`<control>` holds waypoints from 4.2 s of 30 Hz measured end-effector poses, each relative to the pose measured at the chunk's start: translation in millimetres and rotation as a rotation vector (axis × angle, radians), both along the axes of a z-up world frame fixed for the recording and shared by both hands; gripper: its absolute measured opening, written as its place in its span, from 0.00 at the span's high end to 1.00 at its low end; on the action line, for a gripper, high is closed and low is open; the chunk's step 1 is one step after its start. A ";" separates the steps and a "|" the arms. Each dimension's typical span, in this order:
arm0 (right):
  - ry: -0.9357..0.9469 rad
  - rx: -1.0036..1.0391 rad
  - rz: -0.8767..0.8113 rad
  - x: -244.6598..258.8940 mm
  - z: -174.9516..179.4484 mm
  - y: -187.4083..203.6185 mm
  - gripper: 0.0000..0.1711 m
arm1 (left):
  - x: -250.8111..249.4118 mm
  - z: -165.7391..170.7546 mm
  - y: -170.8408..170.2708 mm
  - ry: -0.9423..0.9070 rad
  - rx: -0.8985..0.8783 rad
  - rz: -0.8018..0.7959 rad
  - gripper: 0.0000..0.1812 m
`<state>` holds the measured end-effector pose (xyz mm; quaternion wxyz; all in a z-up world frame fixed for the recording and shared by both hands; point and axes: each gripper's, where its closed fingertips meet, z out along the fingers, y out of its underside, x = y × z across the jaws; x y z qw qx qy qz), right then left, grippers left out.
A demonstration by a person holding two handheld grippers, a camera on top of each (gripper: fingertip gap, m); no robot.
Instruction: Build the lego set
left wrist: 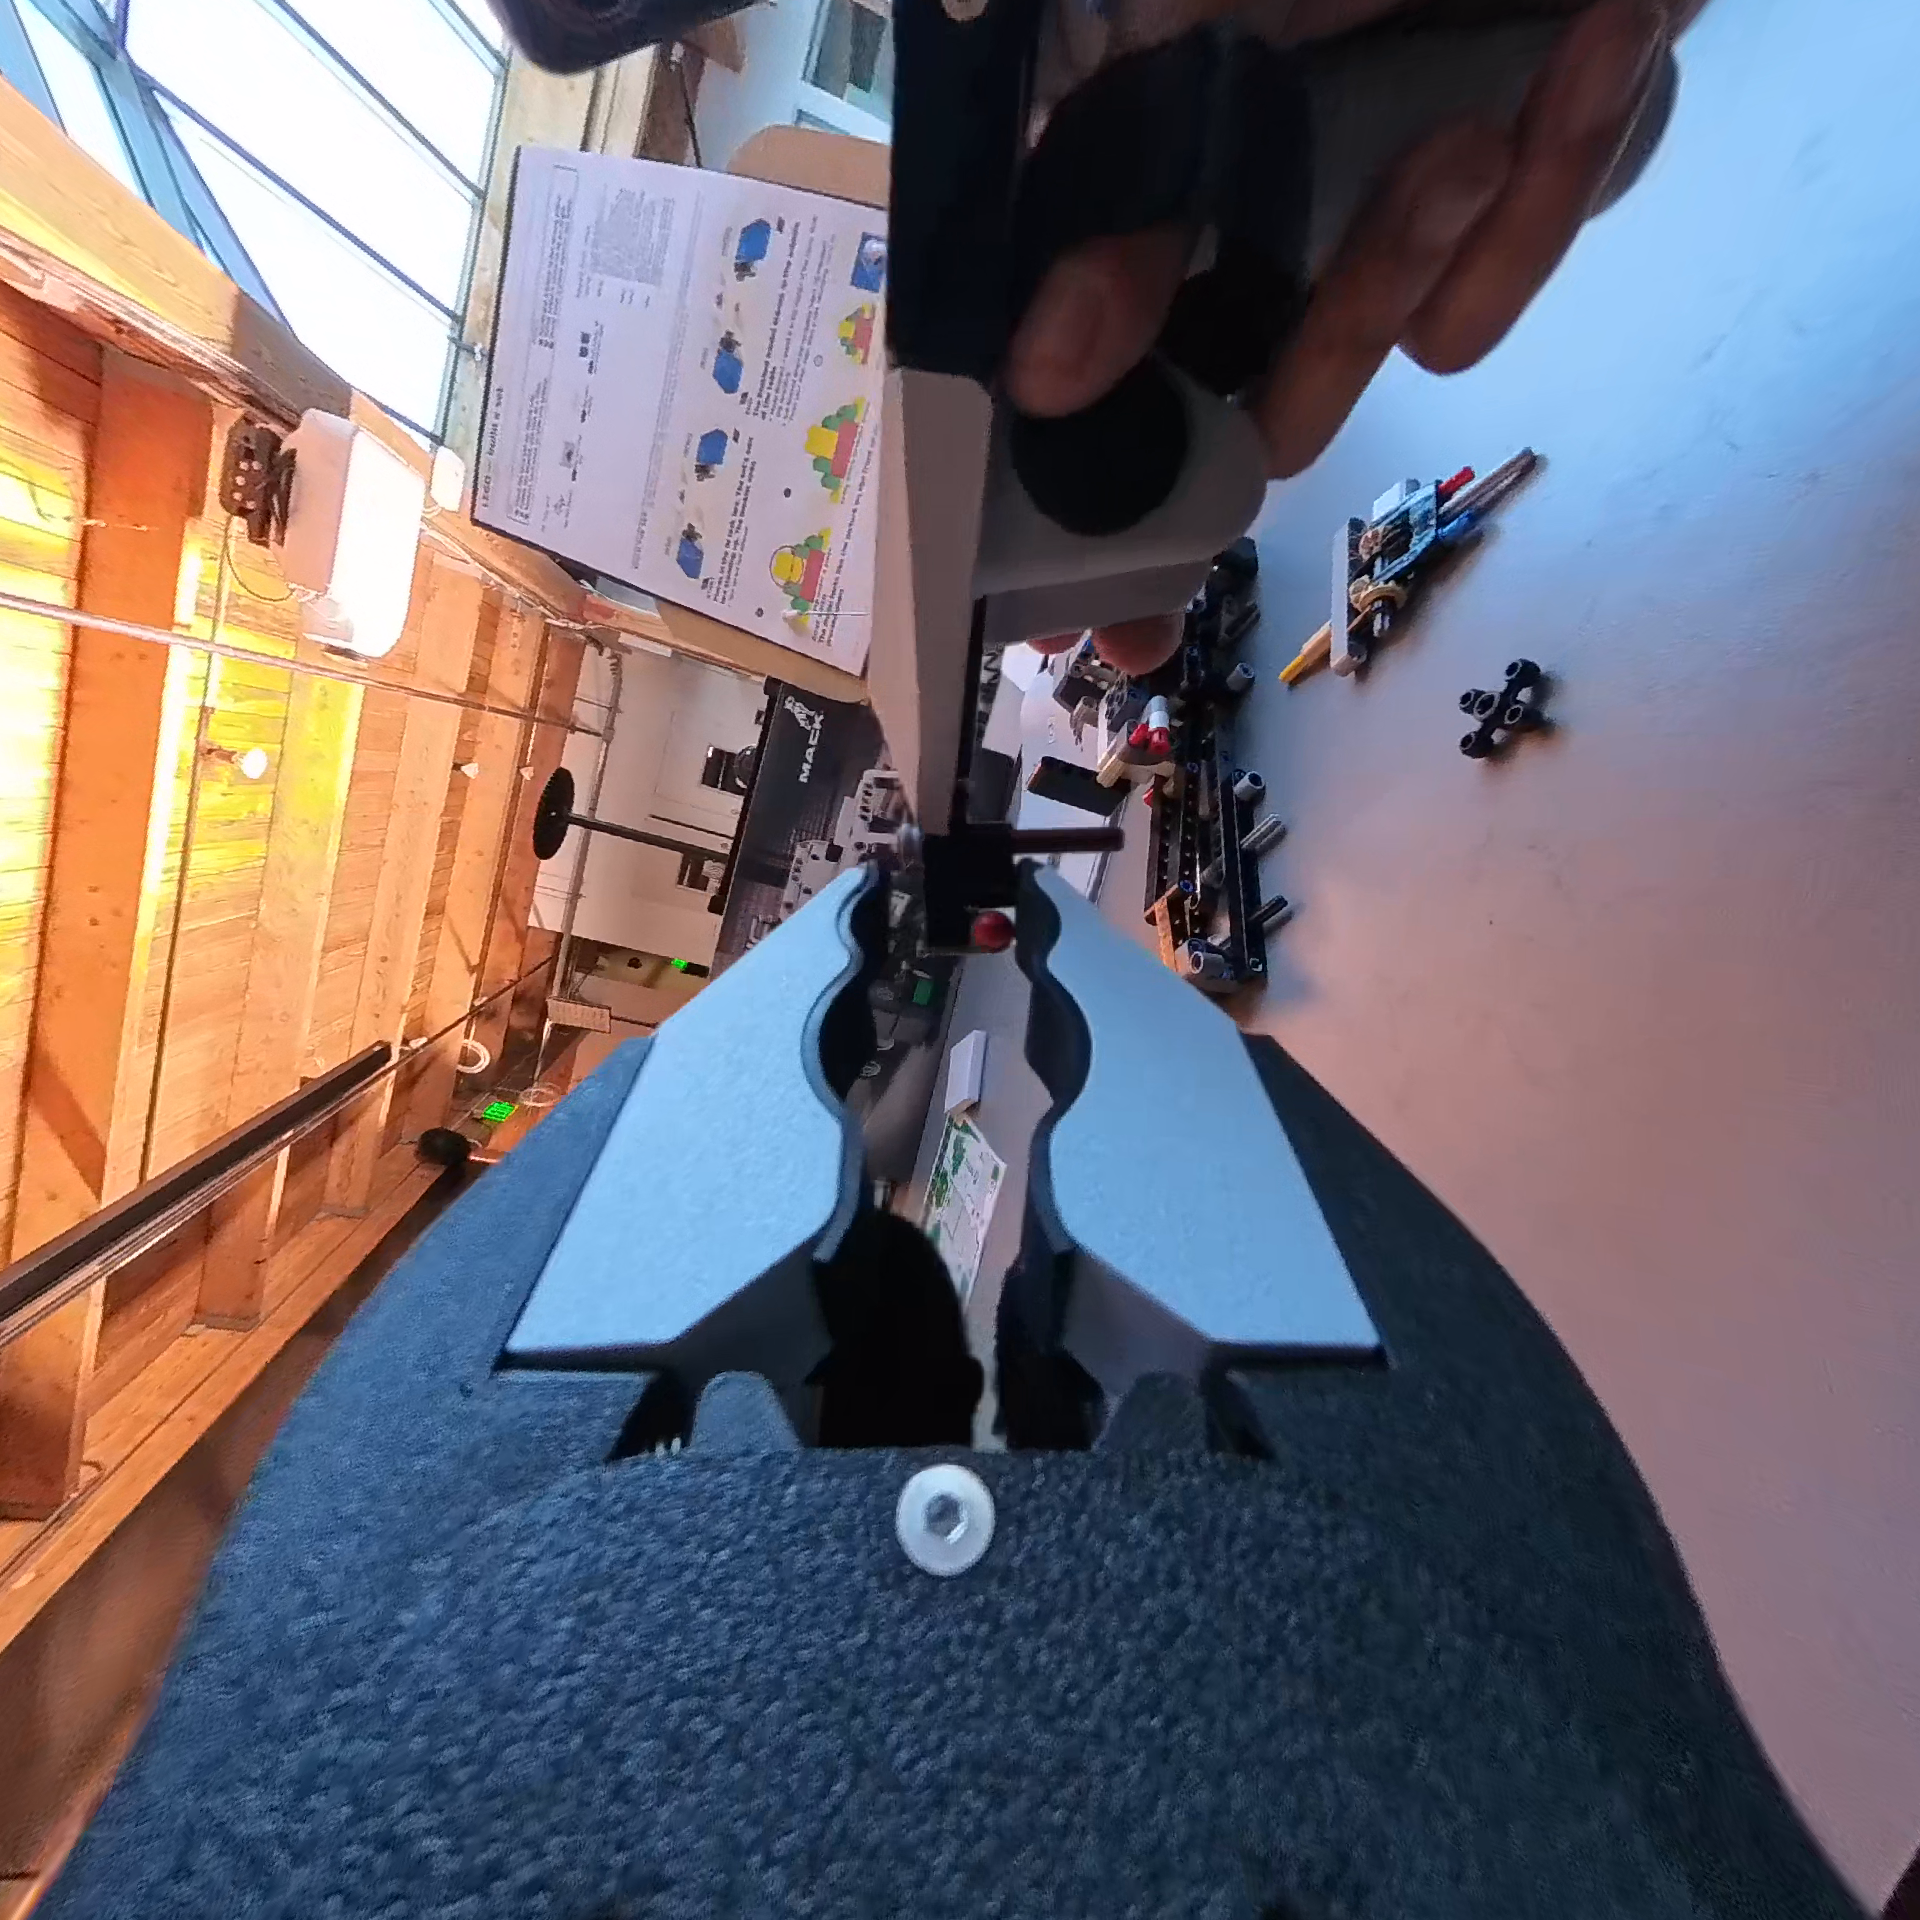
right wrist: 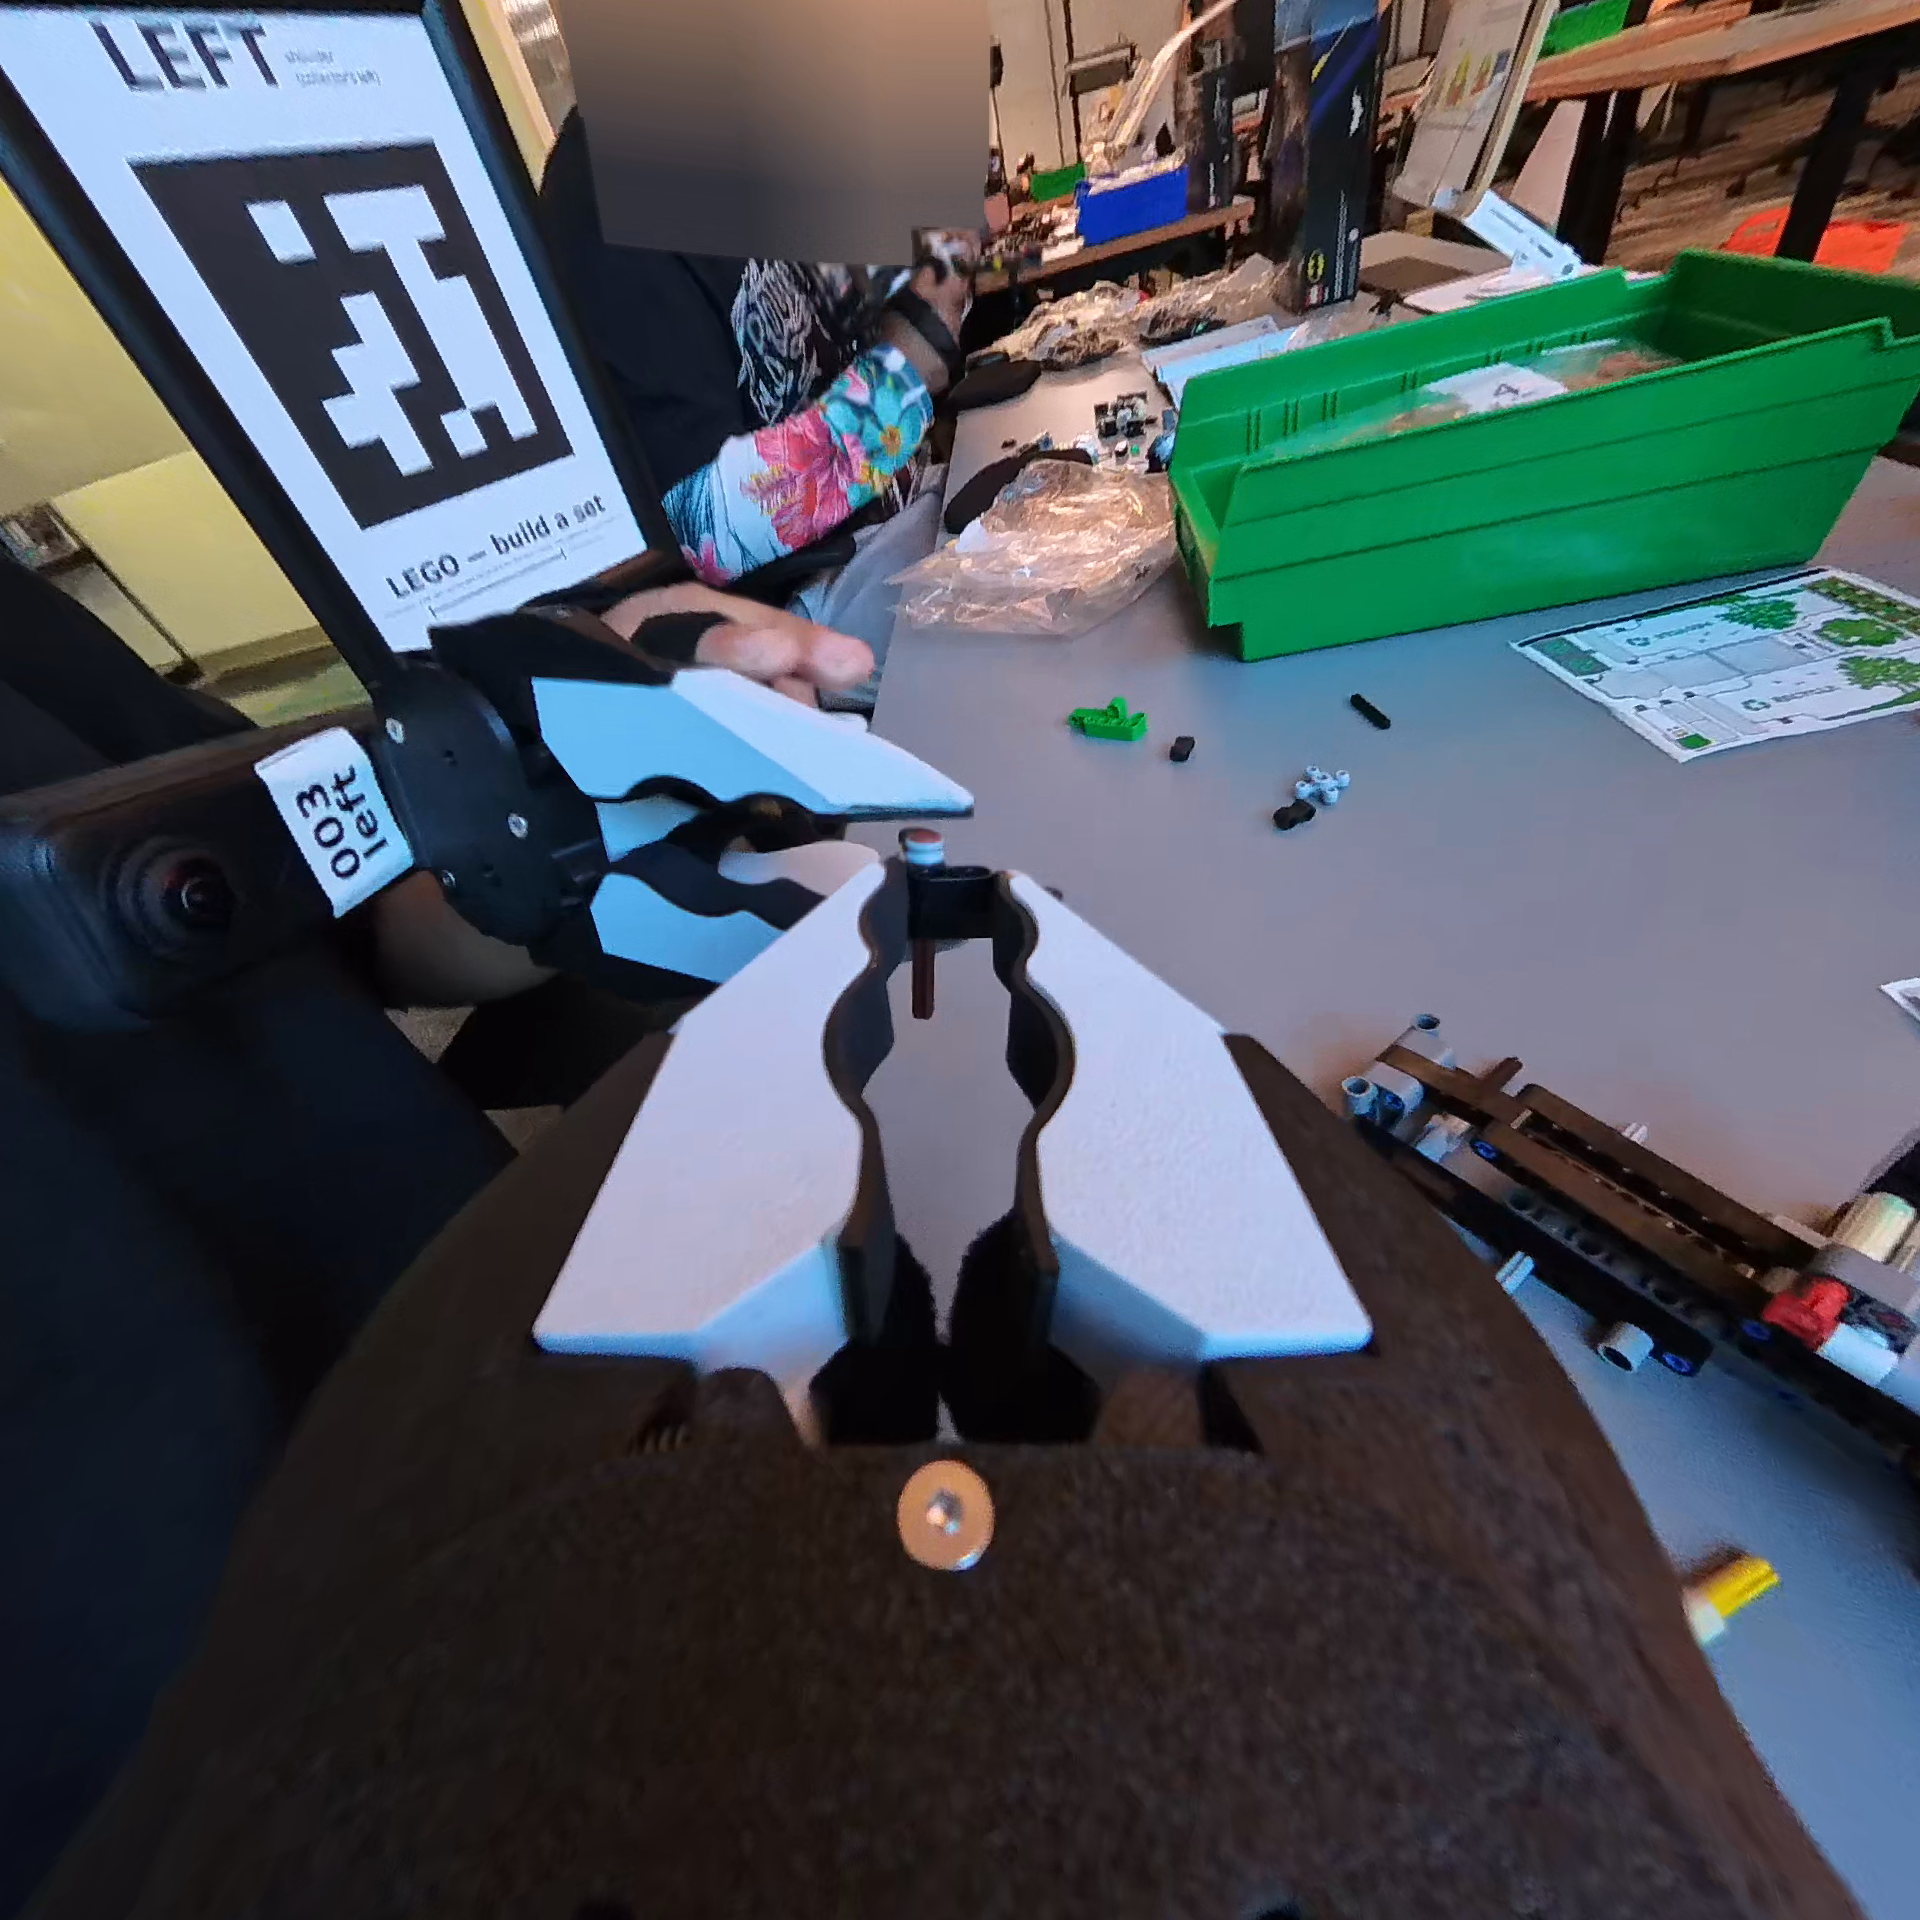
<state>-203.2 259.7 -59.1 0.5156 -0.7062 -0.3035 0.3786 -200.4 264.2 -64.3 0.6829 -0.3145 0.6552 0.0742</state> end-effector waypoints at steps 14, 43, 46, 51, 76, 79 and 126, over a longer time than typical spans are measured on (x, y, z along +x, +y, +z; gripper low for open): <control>-0.157 -0.019 0.005 -1.8 -8.0 -2.2 0.91 | 1.3 -9.0 -2.7 0.090 0.029 -0.007 0.89; -0.580 -0.212 -0.480 71.3 -127.2 -23.7 0.81 | 6.1 -50.3 64.1 -0.280 -1.372 -0.067 0.89; -0.576 -0.220 -0.462 72.2 -127.3 -16.7 0.81 | 9.6 -51.6 60.2 -0.288 -1.468 -0.101 0.89; -0.574 -0.233 -0.429 72.2 -129.8 -10.7 0.86 | 13.1 -53.9 54.3 -0.308 -1.624 -0.164 0.89; -0.530 0.549 -0.498 12.3 -16.5 20.2 0.87 | 22.9 -41.0 21.7 -0.320 -2.011 -0.422 0.90; -0.546 0.554 -0.490 10.9 -17.2 20.3 0.87 | 22.4 -41.1 22.1 -0.318 -2.024 -0.426 0.90; -0.341 0.585 -0.665 4.1 -5.3 26.8 0.87 | 18.8 -30.3 22.4 -0.399 -2.037 -0.487 0.90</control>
